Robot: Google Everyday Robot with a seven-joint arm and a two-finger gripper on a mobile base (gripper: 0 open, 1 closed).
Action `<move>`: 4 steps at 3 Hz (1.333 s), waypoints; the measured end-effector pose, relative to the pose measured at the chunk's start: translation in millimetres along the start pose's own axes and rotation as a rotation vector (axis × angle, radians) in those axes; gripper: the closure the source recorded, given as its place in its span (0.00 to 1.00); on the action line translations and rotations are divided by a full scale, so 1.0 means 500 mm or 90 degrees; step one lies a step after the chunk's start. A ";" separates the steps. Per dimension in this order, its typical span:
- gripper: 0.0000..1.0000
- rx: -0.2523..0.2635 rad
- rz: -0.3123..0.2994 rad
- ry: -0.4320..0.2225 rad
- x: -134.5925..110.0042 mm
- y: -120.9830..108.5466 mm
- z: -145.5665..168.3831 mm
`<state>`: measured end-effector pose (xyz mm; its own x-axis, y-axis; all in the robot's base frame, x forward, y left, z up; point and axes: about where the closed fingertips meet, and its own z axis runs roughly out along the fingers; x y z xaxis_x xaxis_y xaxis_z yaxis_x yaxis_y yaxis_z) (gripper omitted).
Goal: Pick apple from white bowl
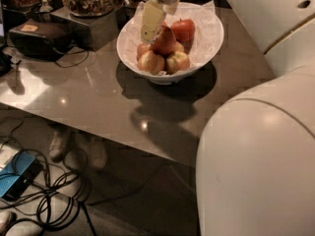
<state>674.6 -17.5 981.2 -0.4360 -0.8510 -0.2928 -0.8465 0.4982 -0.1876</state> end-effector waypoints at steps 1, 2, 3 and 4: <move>0.29 -0.003 -0.002 0.004 -0.002 -0.002 0.009; 0.29 -0.003 -0.002 0.004 -0.002 -0.002 0.009; 0.30 -0.004 -0.006 0.010 0.009 -0.004 0.021; 0.31 -0.006 -0.008 0.016 0.017 -0.004 0.034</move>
Offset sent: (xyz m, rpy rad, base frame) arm -0.0112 -0.0165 -0.0157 -0.0527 0.0672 0.0138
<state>677.8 -22.8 963.2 -0.4323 -0.8613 -0.2671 -0.8550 0.4856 -0.1821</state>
